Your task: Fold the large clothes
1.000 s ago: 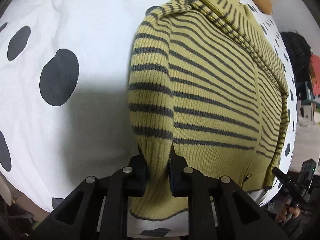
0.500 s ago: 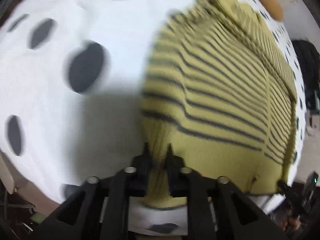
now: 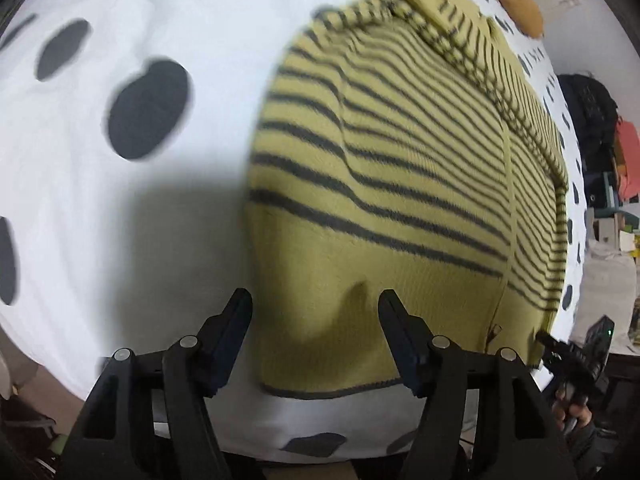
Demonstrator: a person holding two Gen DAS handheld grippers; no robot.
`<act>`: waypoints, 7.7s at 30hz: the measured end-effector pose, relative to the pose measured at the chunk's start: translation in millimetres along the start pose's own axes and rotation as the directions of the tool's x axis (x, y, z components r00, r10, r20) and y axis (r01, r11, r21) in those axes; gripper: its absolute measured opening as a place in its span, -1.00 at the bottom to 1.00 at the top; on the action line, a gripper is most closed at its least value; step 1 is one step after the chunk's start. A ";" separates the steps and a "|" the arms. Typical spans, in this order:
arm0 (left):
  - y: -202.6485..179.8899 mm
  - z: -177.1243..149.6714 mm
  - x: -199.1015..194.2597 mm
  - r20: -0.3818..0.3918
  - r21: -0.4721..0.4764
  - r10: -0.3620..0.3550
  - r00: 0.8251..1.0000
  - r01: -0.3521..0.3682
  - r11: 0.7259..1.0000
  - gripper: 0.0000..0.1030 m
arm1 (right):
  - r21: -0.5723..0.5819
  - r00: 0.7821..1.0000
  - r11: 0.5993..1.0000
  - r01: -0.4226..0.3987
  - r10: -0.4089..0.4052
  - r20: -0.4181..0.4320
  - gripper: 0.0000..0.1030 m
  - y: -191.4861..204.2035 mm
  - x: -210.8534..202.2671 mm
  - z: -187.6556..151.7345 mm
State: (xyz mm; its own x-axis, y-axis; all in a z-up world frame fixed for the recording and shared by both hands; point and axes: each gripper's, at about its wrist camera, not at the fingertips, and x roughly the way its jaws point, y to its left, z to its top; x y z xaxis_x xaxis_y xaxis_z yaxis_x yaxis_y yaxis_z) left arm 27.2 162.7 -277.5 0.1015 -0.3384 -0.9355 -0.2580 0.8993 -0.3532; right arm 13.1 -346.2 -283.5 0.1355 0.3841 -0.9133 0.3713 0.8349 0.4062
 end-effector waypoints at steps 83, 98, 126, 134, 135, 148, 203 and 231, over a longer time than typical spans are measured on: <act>-97.9 231.4 -45.7 0.221 -0.027 -0.431 0.875 0.447 0.894 -0.79 | 0.002 0.833 0.863 -0.505 0.487 0.263 -0.79 91.0 -49.8 194.9; -73.2 398.8 0.5 0.305 -0.218 -0.347 0.887 0.420 0.881 0.17 | 0.161 0.910 0.908 -0.386 0.347 0.227 -0.49 91.5 18.2 351.6; -39.6 377.0 -48.2 0.286 -0.185 0.039 0.957 0.015 0.983 0.11 | 0.002 0.936 1.000 0.023 -0.023 0.352 0.16 106.6 -40.2 324.0; -29.2 237.4 -19.2 0.192 -0.216 -0.035 0.981 0.077 0.973 0.23 | 0.058 0.962 0.993 0.102 -0.114 0.246 0.40 81.9 -31.4 219.7; -27.6 232.0 -13.5 0.192 -0.232 -0.042 0.981 0.087 0.969 0.35 | 0.066 0.965 0.992 0.103 -0.116 0.234 0.40 83.2 -25.1 217.7; -44.7 195.6 41.4 0.226 -0.323 -0.260 0.939 0.324 0.889 0.62 | 0.322 0.926 0.875 -0.363 0.299 0.230 0.62 61.1 58.6 218.9; -3.2 196.2 52.1 0.162 -0.505 -0.033 0.986 0.111 0.856 0.14 | -0.211 0.997 0.977 -0.025 0.041 0.073 -0.95 263.1 123.0 192.3; -39.5 200.0 67.0 0.115 -0.446 -0.119 0.986 0.159 0.881 0.32 | -0.331 0.998 0.941 0.064 -0.057 0.033 -1.00 353.6 166.4 278.4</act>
State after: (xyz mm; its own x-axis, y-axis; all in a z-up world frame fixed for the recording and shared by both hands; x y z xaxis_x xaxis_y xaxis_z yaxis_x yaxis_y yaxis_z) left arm 236.3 160.0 -325.5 0.2415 -0.4089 -0.8800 -0.6395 0.6151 -0.4613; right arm 422.7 -96.8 -300.0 0.1445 0.3231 -0.9353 0.0543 0.9412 0.3335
